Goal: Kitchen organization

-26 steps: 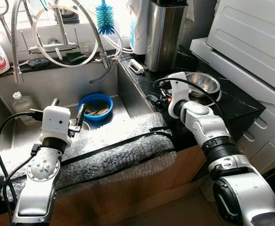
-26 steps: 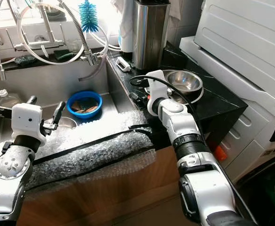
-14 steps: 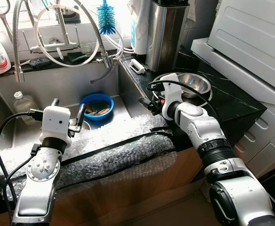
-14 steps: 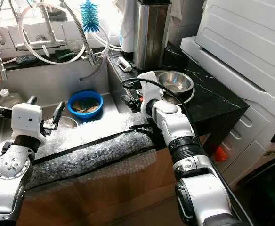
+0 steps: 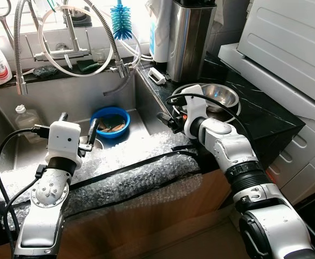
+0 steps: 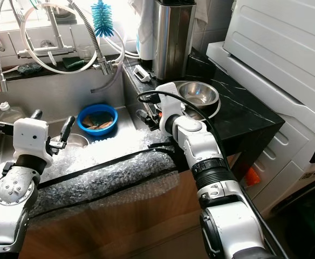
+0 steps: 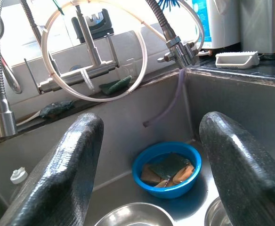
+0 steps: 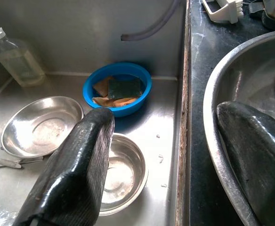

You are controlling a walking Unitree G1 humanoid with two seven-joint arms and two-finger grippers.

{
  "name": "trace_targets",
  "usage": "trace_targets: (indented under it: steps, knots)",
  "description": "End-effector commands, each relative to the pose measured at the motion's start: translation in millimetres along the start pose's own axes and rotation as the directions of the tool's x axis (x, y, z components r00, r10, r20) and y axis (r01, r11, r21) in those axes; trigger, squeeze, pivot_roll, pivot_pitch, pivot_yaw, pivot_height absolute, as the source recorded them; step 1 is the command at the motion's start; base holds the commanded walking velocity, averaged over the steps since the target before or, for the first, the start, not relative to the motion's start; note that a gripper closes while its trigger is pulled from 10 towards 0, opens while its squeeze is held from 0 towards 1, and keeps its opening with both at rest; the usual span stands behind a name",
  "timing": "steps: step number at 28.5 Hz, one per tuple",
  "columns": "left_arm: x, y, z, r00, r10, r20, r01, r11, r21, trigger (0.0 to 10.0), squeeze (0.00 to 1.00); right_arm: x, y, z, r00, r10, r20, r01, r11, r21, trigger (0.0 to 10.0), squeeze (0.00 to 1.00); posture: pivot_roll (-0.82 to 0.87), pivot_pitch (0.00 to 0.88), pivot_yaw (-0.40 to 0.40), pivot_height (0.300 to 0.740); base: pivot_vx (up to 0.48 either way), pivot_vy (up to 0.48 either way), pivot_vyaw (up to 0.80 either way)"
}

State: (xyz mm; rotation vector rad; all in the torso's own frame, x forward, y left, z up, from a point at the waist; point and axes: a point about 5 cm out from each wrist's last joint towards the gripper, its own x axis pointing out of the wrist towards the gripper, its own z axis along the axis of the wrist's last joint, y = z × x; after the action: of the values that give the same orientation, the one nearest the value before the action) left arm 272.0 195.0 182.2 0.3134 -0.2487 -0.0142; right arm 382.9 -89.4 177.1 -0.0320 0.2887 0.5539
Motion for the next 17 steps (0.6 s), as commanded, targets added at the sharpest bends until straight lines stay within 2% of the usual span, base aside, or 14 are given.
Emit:
trace_targets:
  steps: [1, 5, 9, 17]
  knots:
    - [2.2, -1.8, 3, 1.000, -0.007, 0.013, 0.007, 1.000, 0.008, 10.0, 0.00, -0.2, 3.5, 5, 1.000, 0.008, 0.024, -0.008, 1.000, -0.004, 10.0, 0.00, -0.03, 0.000, -0.045, 0.727, 0.000, 0.000, 0.00]
    - [2.1, -1.8, 3, 1.000, -0.005, 0.014, 0.005, 1.000, 0.007, 10.0, 0.00, -0.9, 1.4, 9, 0.998, -0.013, 0.056, 0.014, 1.000, -0.011, 10.0, 0.00, -0.03, 0.000, -0.045, 0.727, 0.000, 0.000, 0.00]
    - [2.0, -2.3, 4, 1.000, -0.006, 0.014, 0.006, 1.000, 0.006, 10.0, 0.00, -4.7, -5.9, 27, 0.974, -0.081, 0.212, 0.076, 0.997, 0.029, 10.0, 0.00, -0.03, 0.000, -0.045, 0.727, 0.000, 0.000, 0.00]
    - [2.5, -3.0, 4, 1.000, -0.006, 0.018, 0.006, 1.000, 0.004, 10.0, 0.00, -7.4, -1.8, 35, 0.955, -0.055, 0.292, 0.050, 0.998, 0.025, 10.0, 0.00, -0.03, 0.000, -0.046, 0.727, 0.000, 0.000, 0.00]
